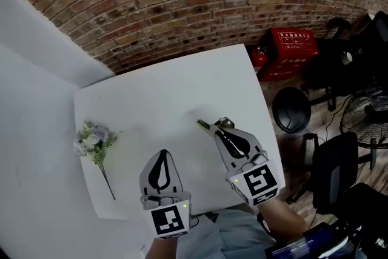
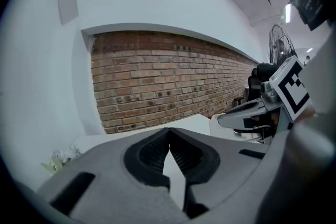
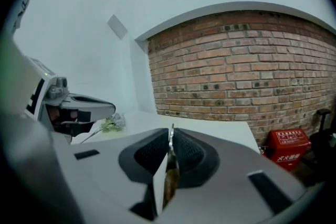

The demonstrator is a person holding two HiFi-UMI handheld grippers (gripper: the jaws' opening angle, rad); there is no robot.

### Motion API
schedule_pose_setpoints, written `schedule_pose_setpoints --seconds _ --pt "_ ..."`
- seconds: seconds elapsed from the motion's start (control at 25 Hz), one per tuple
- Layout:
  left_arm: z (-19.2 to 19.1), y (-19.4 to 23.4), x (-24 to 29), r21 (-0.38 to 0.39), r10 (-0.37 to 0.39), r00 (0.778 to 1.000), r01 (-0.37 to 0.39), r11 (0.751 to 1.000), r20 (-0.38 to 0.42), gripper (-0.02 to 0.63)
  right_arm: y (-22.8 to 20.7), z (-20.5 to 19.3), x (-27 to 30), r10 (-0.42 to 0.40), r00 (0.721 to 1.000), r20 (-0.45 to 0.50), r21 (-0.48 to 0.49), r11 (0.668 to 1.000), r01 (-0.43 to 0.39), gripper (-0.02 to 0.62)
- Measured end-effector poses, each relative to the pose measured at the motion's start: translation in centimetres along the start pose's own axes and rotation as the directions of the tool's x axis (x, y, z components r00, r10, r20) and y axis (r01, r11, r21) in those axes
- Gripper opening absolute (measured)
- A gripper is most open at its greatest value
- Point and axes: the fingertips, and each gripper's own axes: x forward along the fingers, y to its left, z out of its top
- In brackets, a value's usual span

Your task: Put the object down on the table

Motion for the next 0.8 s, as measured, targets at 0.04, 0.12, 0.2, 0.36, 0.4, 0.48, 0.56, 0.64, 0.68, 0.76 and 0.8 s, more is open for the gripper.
schedule_pose_setpoints --seconds 0.04,0.12,0.2,0.36,0.4,0.48,0.56,0.64,0.68,0.76,0.8 --pt "-0.4 0.0 0.3 -0.005 -0.004 1.000 0.004 1.000 -0.012 0.009 0.0 -0.6 0.3 0.002 1.000 -0.011 0.005 1.000 -0.002 0.035" --pt "-1.4 0.2 1.0 -0.011 -0.008 1.000 0.007 1.000 -0.029 0.009 0.0 -1.9 1.0 0.003 1.000 -0.031 0.015 1.000 -0.003 0.037" --pt "-2.4 0.5 1.5 -0.018 -0.007 0.999 0.006 1.000 -0.046 0.009 0.0 -3.1 1.5 0.002 0.999 -0.049 0.022 1.000 -0.001 0.037" --pt "-4.3 0.9 2.1 -0.029 -0.005 0.997 0.002 1.000 -0.081 0.009 -0.2 -4.6 2.2 0.001 0.998 -0.071 0.027 1.000 0.001 0.037" --pt "-4.6 1.0 2.3 -0.031 -0.006 0.996 0.003 1.000 -0.087 0.009 -0.2 -4.7 2.3 0.002 0.998 -0.069 0.028 1.000 0.000 0.035" --pt "-5.2 0.9 2.5 -0.034 -0.010 0.995 0.007 0.999 -0.096 0.009 -0.3 -5.2 2.5 0.003 0.997 -0.074 0.028 1.000 -0.001 0.037" --pt "-5.7 0.8 2.7 -0.037 -0.015 0.994 0.011 0.999 -0.106 0.009 -0.3 -5.7 2.6 0.004 0.996 -0.086 0.030 1.000 -0.001 0.037" --pt "-6.2 0.8 2.9 -0.039 -0.016 0.993 0.012 0.999 -0.116 0.008 -0.4 -6.2 2.8 0.004 0.995 -0.097 0.033 0.999 -0.001 0.037" --pt "-6.5 0.8 3.0 -0.041 -0.016 0.993 0.011 0.999 -0.119 0.009 -0.4 -6.4 2.9 0.004 0.995 -0.102 0.034 0.999 -0.001 0.037" --pt "-6.9 0.9 3.1 -0.046 -0.016 0.992 0.010 0.999 -0.127 0.009 -0.5 -6.9 2.9 0.003 0.994 -0.111 0.040 0.999 0.001 0.037" --pt "-7.1 1.0 3.1 -0.047 -0.016 0.991 0.010 0.999 -0.131 0.008 -0.5 -7.1 2.9 0.002 0.993 -0.115 0.044 0.999 0.003 0.037"
